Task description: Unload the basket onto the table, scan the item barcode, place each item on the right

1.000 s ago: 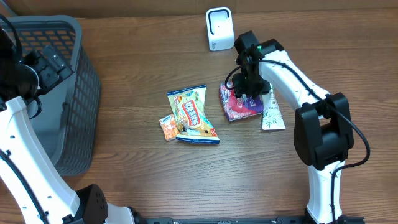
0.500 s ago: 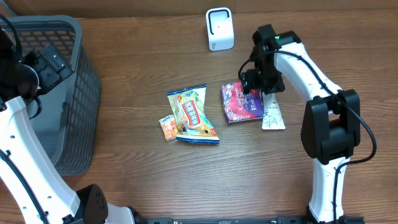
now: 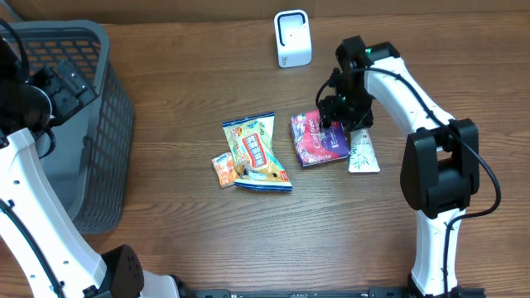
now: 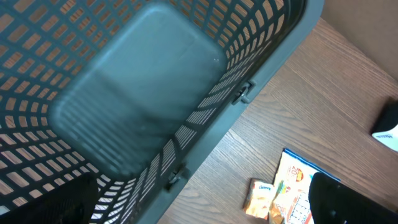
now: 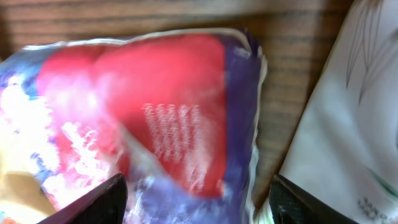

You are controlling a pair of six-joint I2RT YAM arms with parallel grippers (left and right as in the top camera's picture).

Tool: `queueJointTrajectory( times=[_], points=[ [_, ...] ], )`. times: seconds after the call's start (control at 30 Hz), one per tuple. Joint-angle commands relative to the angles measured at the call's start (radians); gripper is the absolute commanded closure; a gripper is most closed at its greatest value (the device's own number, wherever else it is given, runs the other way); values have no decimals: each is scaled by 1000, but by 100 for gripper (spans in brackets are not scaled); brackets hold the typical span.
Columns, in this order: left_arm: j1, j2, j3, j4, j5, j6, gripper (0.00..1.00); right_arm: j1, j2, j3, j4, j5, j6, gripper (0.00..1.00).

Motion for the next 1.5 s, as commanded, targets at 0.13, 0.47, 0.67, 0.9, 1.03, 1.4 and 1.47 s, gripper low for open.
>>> queueJointTrajectory(
  times=[0.13,0.47,0.67,0.9,1.03,1.4,1.47],
  points=[
    [0,5,-6,2,-10,15,0,-6,1,39,-36,-171,-91,25],
    [0,5,-6,2,-10,15,0,-2,1,-121,120,-74,-45,26],
    [0,5,-6,2,-10,15,0,-8,-3,48,-30,-69,-45,19],
    [0,5,-6,2,-10,15,0,-14,-1,148,-99,-35,-45,16],
    [0,5,-6,2,-10,15,0,-14,-1,45,-64,-34,-10,14],
    [0,5,-6,2,-10,15,0,-2,-1,-52,31,-13,48,17],
    [0,5,-6,2,-10,15,0,-1,-1,-98,63,-13,61,23]
  ],
)
